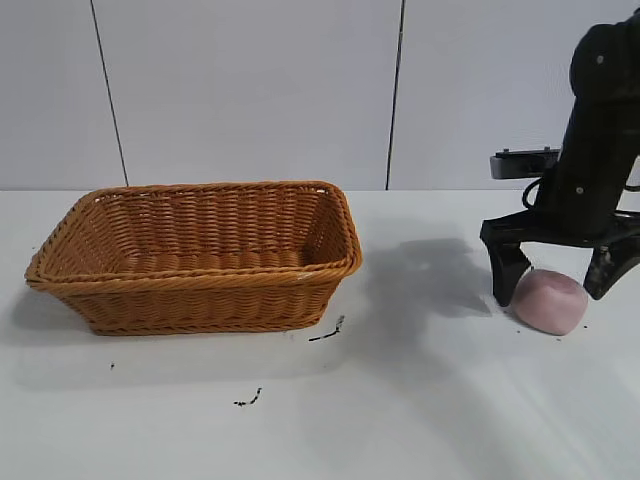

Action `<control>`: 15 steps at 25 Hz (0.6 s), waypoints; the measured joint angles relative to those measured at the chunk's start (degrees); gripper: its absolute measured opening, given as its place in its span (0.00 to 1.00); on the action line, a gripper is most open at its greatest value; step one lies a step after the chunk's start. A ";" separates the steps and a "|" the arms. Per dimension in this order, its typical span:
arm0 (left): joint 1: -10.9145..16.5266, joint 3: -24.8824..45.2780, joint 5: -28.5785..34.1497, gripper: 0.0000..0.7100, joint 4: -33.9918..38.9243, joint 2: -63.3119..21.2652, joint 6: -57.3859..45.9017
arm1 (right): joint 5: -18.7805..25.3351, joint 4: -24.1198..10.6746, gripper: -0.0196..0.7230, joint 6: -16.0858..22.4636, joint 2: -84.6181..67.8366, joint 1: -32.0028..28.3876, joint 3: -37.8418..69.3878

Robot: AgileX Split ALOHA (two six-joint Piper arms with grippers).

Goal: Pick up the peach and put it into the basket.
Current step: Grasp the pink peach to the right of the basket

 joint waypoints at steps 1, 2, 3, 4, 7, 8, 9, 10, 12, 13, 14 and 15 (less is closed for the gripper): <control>0.00 0.00 0.00 0.97 0.00 0.00 0.00 | 0.06 0.00 0.95 -0.04 0.00 0.00 0.00; 0.00 0.00 0.00 0.97 0.00 0.00 0.00 | 0.20 0.00 0.92 -0.04 0.00 0.00 0.00; 0.00 0.00 0.00 0.97 0.00 0.00 0.00 | 0.45 0.00 0.85 -0.04 0.00 0.00 0.00; 0.00 0.00 0.00 0.97 0.00 0.00 0.00 | 0.86 0.00 0.75 -0.04 0.00 0.00 0.00; 0.00 0.00 0.00 0.97 0.00 0.00 0.00 | 1.57 0.00 0.34 -0.07 0.00 0.00 0.00; 0.00 0.00 0.00 0.97 0.00 0.00 0.00 | 1.57 0.00 0.22 -0.07 0.00 0.00 0.00; 0.00 0.00 0.00 0.97 0.00 0.00 0.00 | 1.57 0.00 0.16 -0.07 0.00 0.00 -0.08; 0.00 0.00 0.00 0.97 0.00 0.00 0.00 | 1.57 0.00 0.12 -0.07 -0.06 0.00 -0.14; 0.00 0.00 0.00 0.97 0.00 0.00 0.00 | 1.85 0.00 0.08 -0.12 -0.24 0.00 -0.51; 0.00 0.00 0.00 0.97 0.00 0.00 0.00 | 2.29 0.00 0.08 -0.11 -0.61 0.00 -0.72; 0.00 0.00 0.00 0.97 0.00 0.00 0.00 | 2.74 0.00 0.07 -0.11 -1.07 0.00 -1.12; 0.00 0.00 0.00 0.97 0.00 0.00 0.00 | 3.31 0.00 0.07 -0.11 -1.78 0.00 -1.61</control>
